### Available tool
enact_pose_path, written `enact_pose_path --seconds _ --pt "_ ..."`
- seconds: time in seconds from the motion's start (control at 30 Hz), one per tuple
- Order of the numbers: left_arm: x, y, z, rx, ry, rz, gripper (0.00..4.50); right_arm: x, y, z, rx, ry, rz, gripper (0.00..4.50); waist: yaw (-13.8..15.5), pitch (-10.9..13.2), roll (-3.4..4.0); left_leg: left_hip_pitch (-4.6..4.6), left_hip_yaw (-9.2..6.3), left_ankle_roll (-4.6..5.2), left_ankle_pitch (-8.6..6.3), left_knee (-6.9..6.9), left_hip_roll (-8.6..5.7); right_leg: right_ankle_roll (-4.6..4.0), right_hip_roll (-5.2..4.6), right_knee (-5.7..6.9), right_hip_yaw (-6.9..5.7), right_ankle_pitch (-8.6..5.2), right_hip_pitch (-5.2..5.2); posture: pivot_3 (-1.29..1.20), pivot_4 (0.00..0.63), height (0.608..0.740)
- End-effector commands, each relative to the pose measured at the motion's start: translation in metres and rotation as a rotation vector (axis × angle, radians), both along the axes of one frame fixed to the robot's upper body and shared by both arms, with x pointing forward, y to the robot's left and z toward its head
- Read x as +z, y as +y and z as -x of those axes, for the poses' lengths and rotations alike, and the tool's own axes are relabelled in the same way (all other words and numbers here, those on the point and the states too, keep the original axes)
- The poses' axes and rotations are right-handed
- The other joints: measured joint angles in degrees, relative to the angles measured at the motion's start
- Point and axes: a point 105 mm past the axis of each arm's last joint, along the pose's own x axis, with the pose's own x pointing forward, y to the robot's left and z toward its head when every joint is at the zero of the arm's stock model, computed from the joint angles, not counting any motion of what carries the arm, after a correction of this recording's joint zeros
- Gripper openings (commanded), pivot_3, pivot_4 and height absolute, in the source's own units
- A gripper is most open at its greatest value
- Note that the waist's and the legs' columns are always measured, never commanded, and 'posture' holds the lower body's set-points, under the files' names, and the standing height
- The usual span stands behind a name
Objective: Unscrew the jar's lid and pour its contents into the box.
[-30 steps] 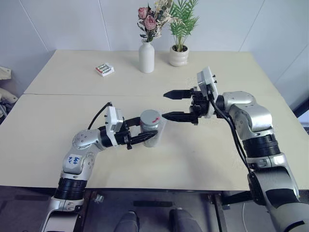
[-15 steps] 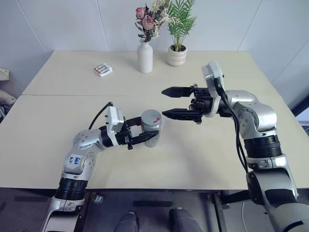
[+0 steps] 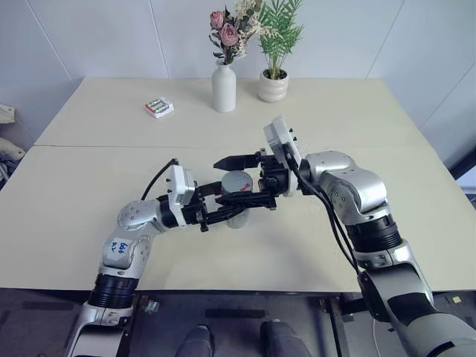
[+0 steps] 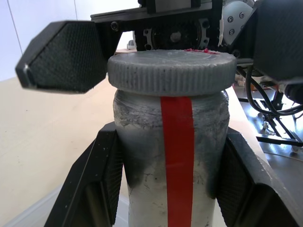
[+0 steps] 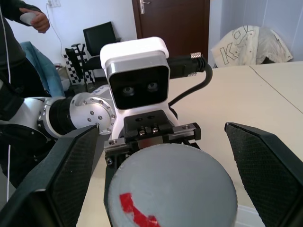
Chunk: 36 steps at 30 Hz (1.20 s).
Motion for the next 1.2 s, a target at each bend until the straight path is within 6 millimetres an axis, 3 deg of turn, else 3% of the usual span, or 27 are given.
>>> enact_pose_path --seconds 0.03,0.57,1.2 --pt "0.012 -0.004 0.007 -0.019 -0.057 0.025 2.27 0.005 0.001 0.002 0.006 -0.033 -0.027 4.48 0.0 0.0 0.0 0.0 0.0 0.0 0.0 0.0 0.0 0.0 0.0 0.0 0.0 0.0 0.0 0.0 0.15 0.74" --pt "0.011 -0.005 0.007 -0.016 -0.055 0.028 2.27 0.016 -0.013 -0.006 -0.056 -0.031 -0.091 4.48 0.0 0.0 0.0 0.0 0.0 0.0 0.0 0.0 0.01 0.0 0.0 0.0 0.0 0.0 0.0 0.0 0.15 0.74" --pt "0.011 -0.002 0.007 0.001 -0.056 0.024 2.27 0.009 -0.037 -0.019 -0.139 -0.011 -0.07 4.48 0.0 0.0 0.0 0.0 0.0 0.0 0.0 0.0 0.0 0.0 0.01 0.0 0.0 0.0 0.0 0.0 0.15 0.74"
